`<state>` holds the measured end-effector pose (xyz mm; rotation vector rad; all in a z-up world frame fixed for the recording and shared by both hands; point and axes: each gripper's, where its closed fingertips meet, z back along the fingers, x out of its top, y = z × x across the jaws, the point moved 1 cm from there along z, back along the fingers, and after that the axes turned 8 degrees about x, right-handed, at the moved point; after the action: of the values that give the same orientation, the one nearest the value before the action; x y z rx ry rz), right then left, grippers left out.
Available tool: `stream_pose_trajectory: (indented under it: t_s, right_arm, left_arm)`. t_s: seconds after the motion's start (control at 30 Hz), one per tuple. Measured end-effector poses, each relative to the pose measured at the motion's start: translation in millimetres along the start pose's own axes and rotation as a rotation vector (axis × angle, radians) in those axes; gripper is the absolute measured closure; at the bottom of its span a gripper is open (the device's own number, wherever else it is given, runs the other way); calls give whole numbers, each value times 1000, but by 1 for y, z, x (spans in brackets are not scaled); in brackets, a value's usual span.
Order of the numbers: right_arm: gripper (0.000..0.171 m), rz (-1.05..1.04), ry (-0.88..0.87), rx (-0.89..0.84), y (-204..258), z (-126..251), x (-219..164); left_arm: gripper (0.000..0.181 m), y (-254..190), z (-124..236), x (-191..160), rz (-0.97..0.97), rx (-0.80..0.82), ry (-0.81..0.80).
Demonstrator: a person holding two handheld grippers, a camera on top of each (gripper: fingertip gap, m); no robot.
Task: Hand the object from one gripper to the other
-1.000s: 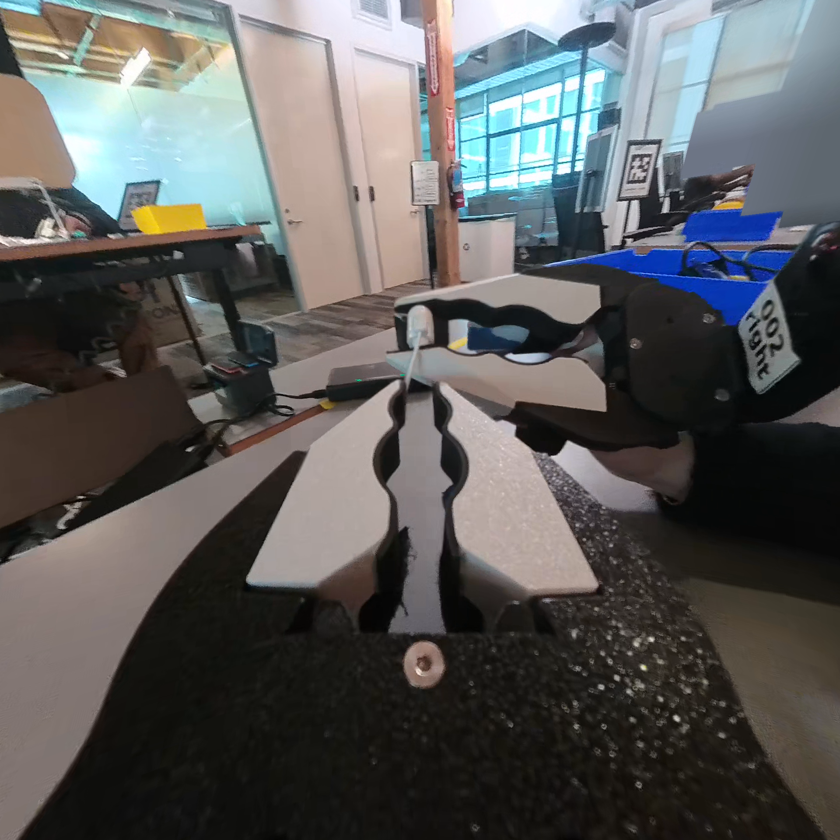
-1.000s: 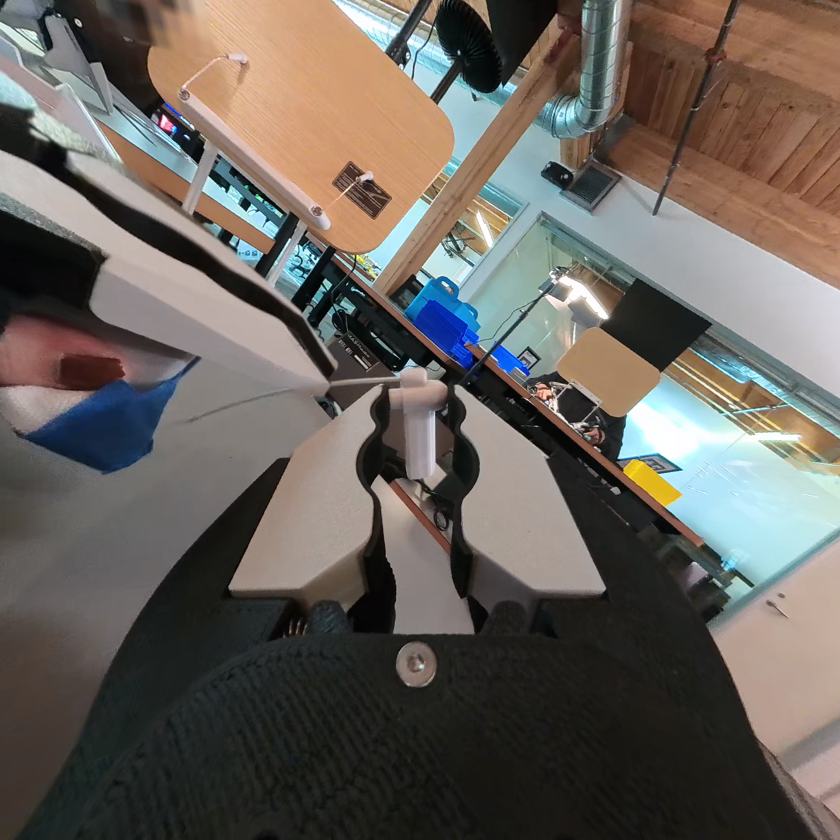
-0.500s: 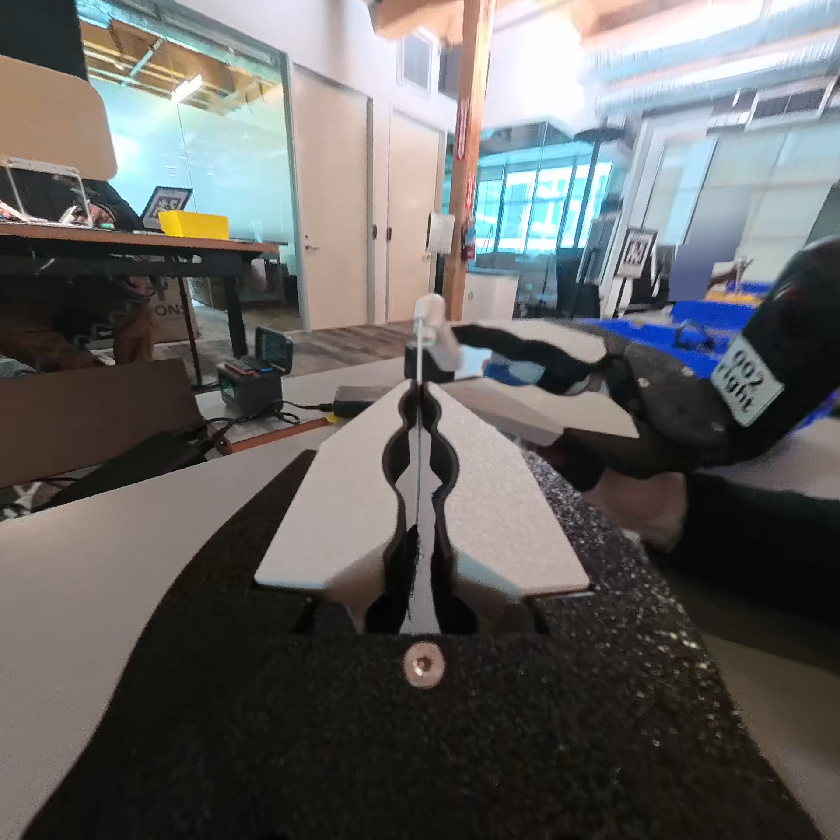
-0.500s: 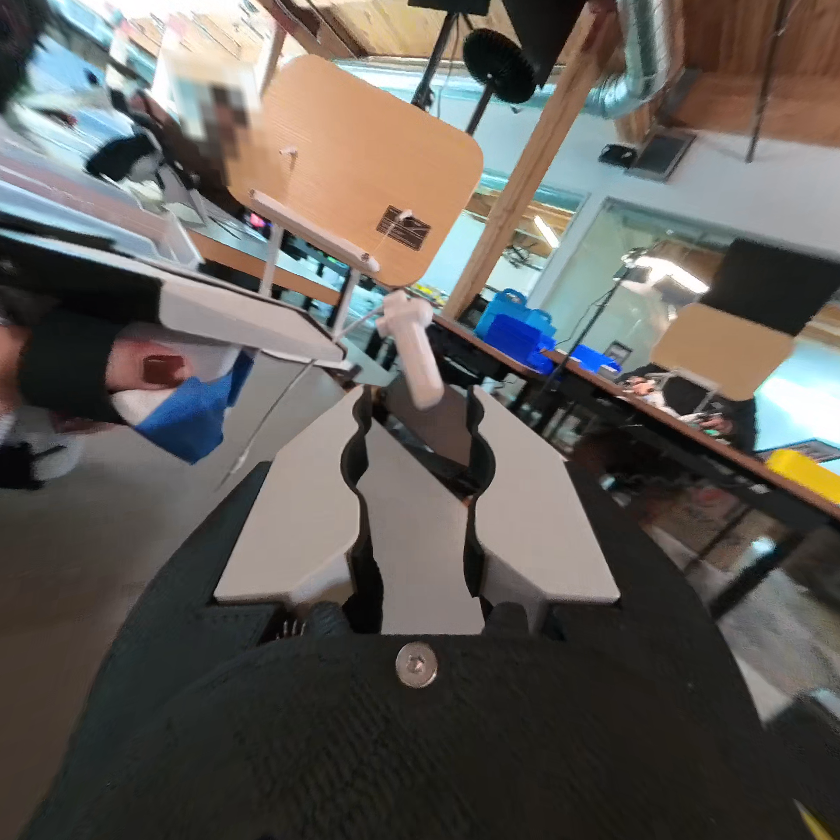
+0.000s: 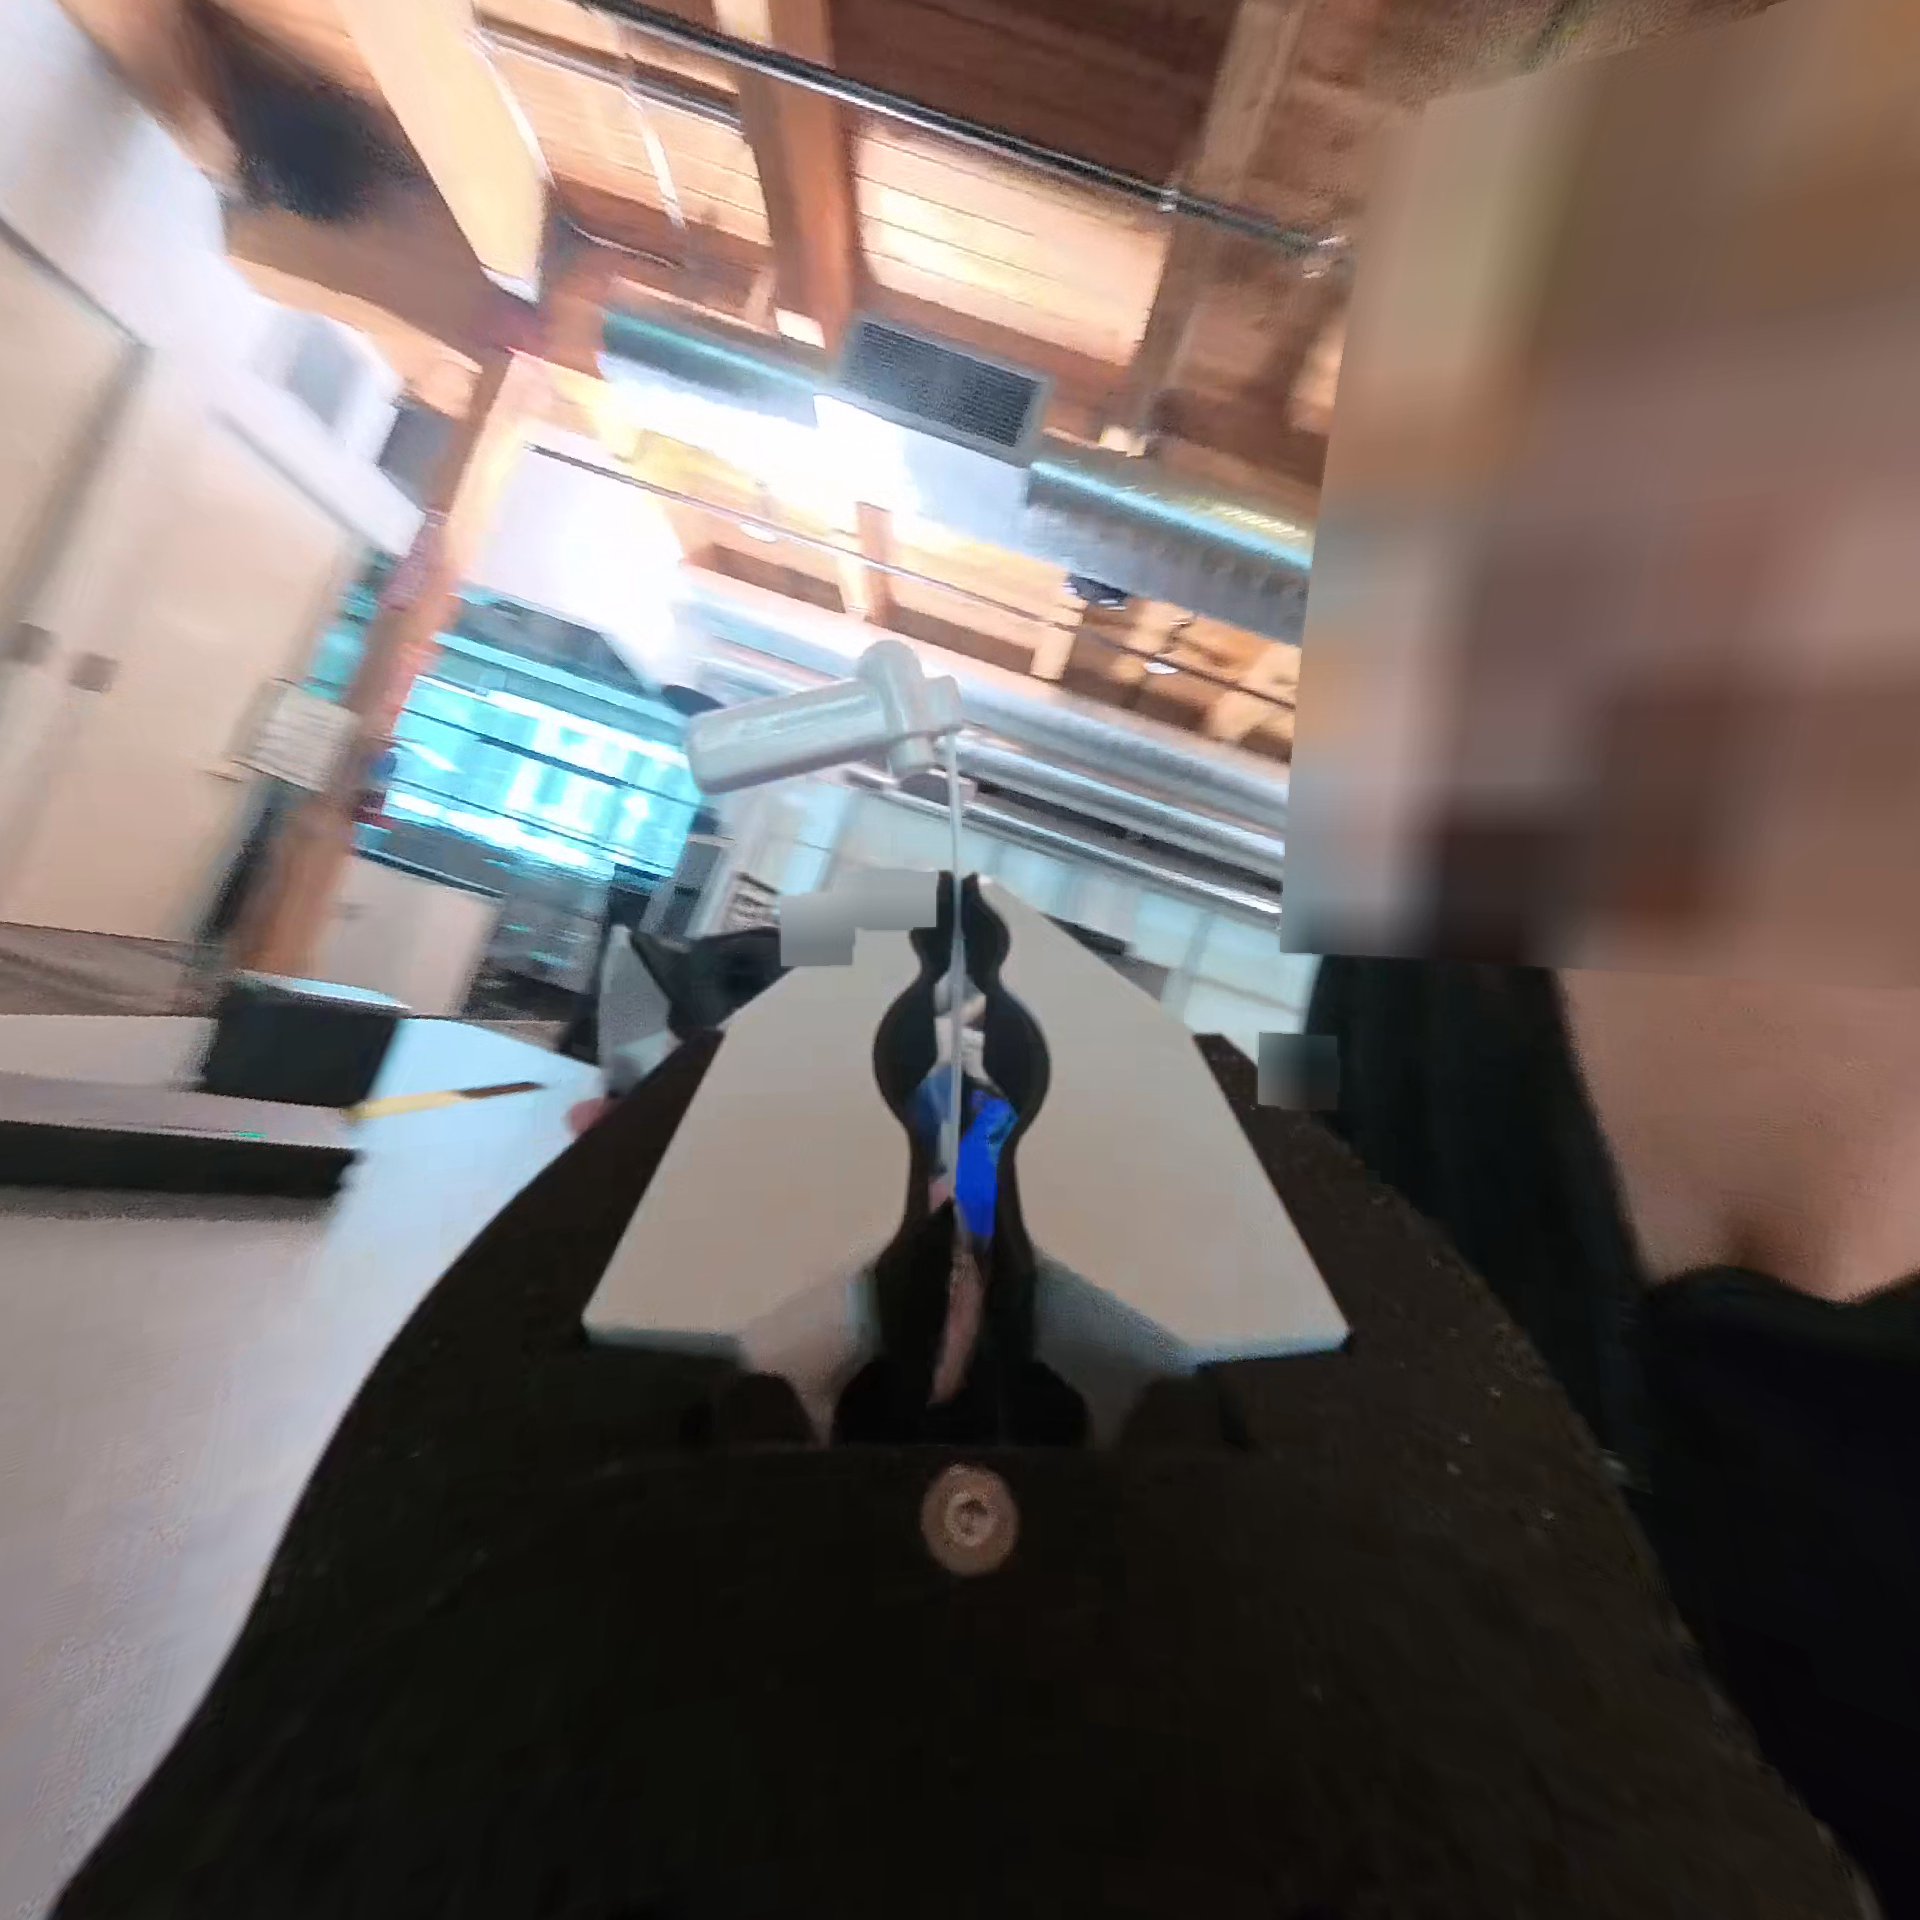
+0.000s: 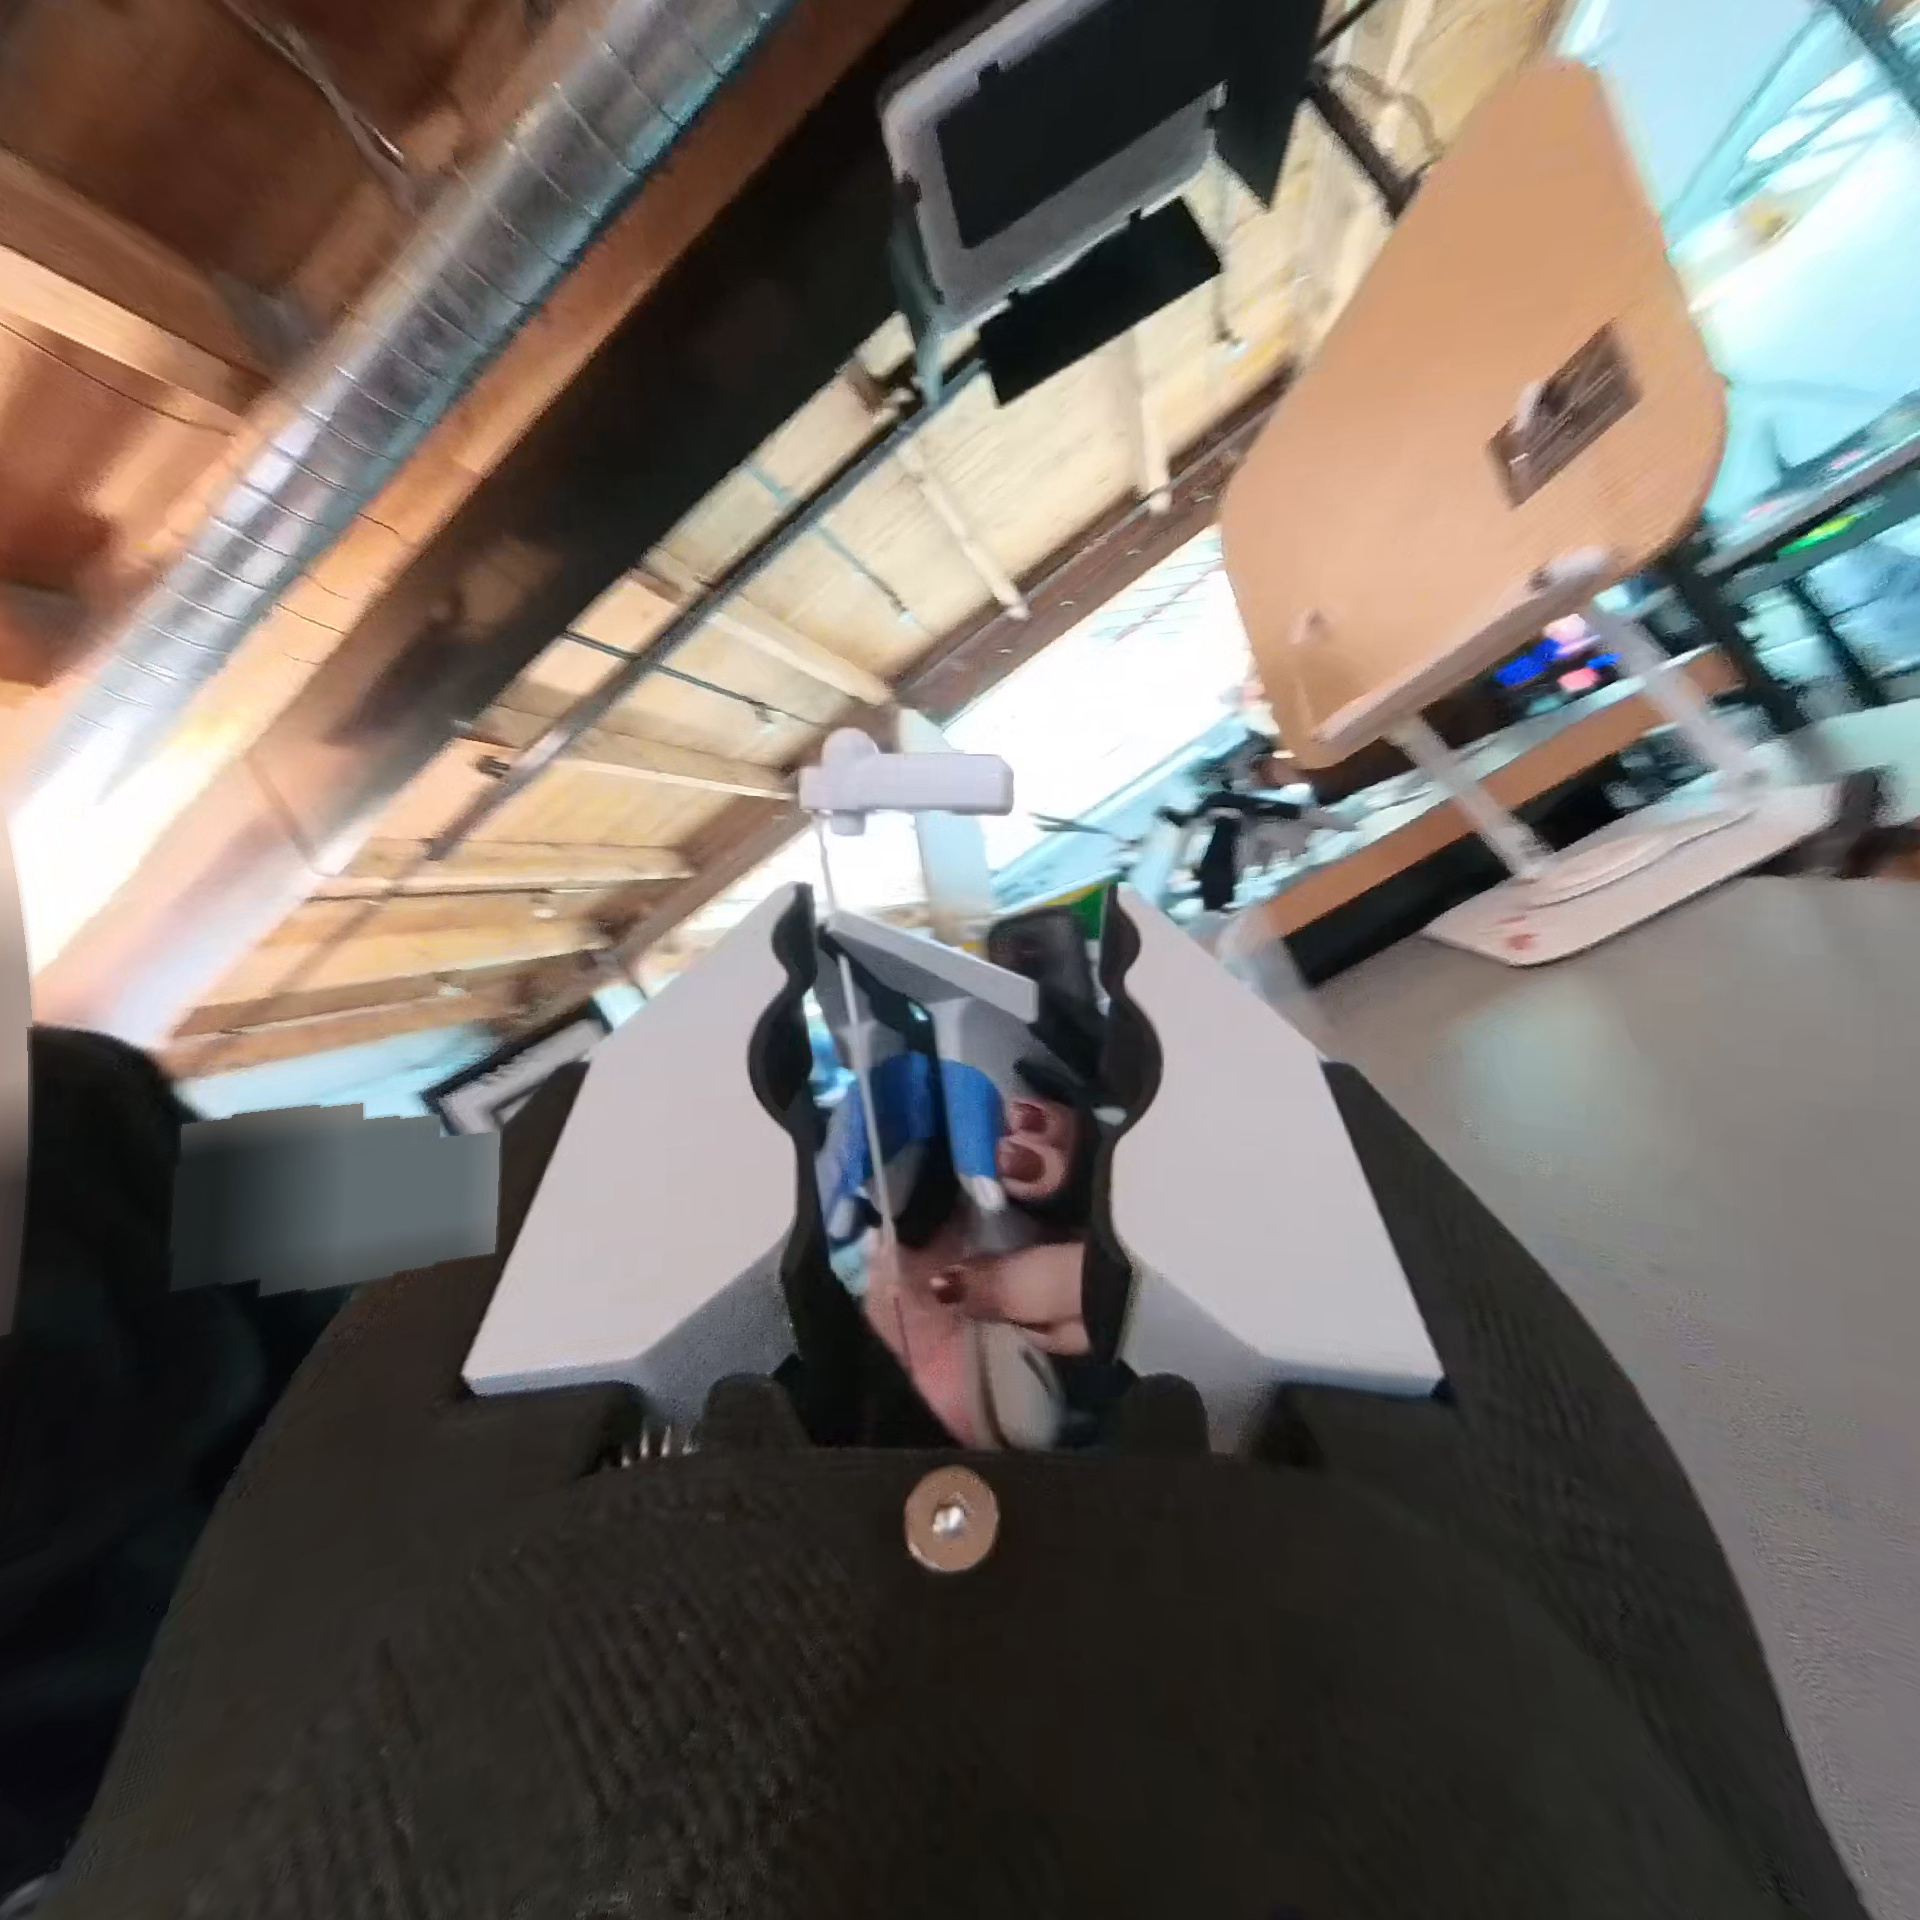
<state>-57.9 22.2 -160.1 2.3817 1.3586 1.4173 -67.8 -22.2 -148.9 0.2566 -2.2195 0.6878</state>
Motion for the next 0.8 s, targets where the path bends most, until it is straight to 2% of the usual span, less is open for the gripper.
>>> stream_pose_trajectory:
  t_s: [0.1,0.37,0.43,0.53,0.63,0.73,0.8]
  right_arm:
    - [119,-117,-72,120,11,-3,4]
    - [121,-258,-90,247,22,-7,1]
    - [126,-287,-123,299,27,-6,5]
    - [144,-294,-160,347,32,-2,11]
    - [161,-232,-140,329,34,0,12]
    - [161,-95,-141,211,25,3,17]
    - [161,63,-119,84,18,7,20]
  left_arm:
    - [181,-6,-5,-8,76,-78,27]
    - [181,-19,-11,-26,196,-205,129]
    - [181,-18,-13,-29,203,-202,141]
    - [181,-15,-12,-27,208,-191,128]
    - [181,-9,-10,-23,201,-154,100]
    - [181,9,-8,-17,170,-31,54]
    - [156,33,-5,-14,143,140,37]
